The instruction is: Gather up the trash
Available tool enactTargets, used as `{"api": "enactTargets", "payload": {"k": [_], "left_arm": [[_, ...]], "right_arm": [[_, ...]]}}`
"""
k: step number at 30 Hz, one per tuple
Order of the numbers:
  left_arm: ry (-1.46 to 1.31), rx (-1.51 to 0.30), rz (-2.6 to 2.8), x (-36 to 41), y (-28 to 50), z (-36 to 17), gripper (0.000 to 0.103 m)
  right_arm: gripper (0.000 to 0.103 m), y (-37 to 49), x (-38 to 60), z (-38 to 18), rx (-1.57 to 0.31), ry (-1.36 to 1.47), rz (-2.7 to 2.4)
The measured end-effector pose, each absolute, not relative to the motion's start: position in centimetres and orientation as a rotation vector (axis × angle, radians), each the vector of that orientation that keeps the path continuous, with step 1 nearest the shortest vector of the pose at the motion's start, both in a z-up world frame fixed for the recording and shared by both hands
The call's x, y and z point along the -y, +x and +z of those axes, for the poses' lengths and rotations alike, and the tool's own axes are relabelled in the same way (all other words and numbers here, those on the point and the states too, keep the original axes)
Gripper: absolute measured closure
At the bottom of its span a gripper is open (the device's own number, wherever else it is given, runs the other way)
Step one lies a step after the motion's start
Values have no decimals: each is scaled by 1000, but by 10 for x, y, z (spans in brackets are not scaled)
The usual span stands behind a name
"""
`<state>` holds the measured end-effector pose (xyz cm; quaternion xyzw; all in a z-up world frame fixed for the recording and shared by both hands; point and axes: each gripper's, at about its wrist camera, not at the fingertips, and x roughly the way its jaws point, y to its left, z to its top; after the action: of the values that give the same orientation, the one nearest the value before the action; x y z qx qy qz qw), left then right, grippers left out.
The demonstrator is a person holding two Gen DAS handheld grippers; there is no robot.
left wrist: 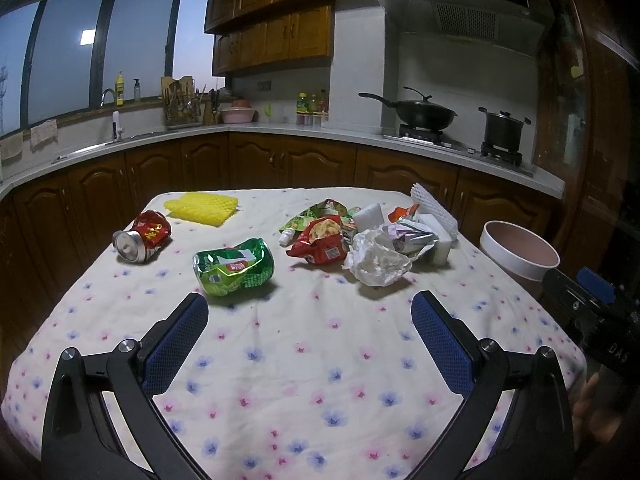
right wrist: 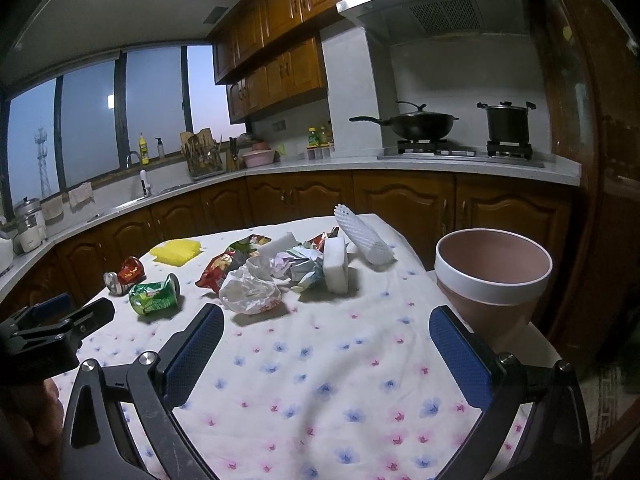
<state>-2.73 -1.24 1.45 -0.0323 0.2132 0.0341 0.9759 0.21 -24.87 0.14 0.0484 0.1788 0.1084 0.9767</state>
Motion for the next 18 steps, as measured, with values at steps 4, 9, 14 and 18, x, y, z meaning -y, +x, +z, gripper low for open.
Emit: {"api": "enactTargets", "payload": {"k": [4, 9, 14, 18], "left_arm": [[-68, -432, 67, 12, -27, 14, 0], [-67, -436, 66, 13, -26, 15, 0], [-68, -436, 65, 13, -25, 15, 0], [-74, -442, 61, 14, -25, 14, 0]], "right_arm": [[0, 2, 249, 2, -361, 99, 218], [0, 2, 249, 1, -361, 100, 220], [0, 3, 249, 1, -363, 101, 220], [0, 3, 249, 1, -362, 101, 221]]}}
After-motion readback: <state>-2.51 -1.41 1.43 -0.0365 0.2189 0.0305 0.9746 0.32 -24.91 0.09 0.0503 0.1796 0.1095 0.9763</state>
